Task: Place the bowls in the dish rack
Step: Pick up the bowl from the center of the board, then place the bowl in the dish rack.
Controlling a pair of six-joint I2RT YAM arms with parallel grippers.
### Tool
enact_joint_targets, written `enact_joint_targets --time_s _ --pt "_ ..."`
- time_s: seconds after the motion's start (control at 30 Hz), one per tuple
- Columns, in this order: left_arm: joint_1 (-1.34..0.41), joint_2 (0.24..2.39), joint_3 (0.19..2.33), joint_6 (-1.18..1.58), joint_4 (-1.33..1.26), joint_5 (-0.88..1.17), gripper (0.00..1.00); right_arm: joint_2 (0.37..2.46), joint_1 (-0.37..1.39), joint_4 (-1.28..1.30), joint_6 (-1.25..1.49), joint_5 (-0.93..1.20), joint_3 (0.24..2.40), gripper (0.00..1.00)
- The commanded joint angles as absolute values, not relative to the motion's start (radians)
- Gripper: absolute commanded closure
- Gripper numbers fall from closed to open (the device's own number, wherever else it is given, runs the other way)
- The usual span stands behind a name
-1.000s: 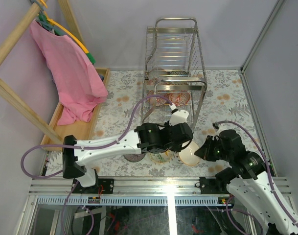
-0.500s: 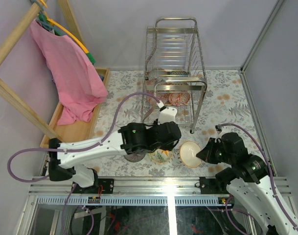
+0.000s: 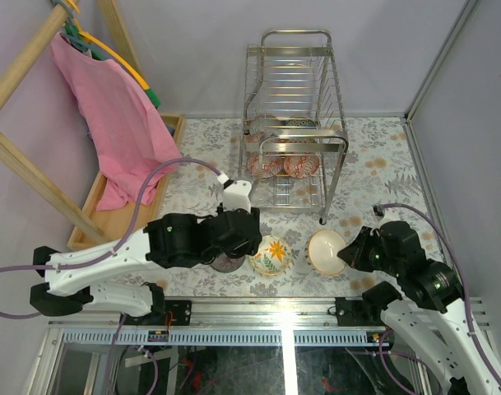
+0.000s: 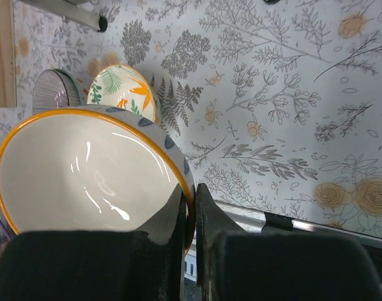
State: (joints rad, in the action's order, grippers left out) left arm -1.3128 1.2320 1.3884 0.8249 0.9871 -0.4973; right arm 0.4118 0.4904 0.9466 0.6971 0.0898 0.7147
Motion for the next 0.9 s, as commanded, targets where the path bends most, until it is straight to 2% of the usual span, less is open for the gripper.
enact_joint_targets --time_s 0.0,0.27,0.87 --pt "-1.315 1.172 1.340 0.860 1.002 -0.547 0.57 0.429 0.487 0.919 0.731 0.011 0.813 1.00" --pt "-1.316 1.084 1.267 0.865 0.996 -0.550 0.53 0.505 0.487 0.958 0.695 -0.142 0.922 1.00" --pt "-1.316 0.947 1.158 0.899 0.974 -0.539 0.52 0.645 0.487 1.023 0.649 -0.521 1.106 1.00"
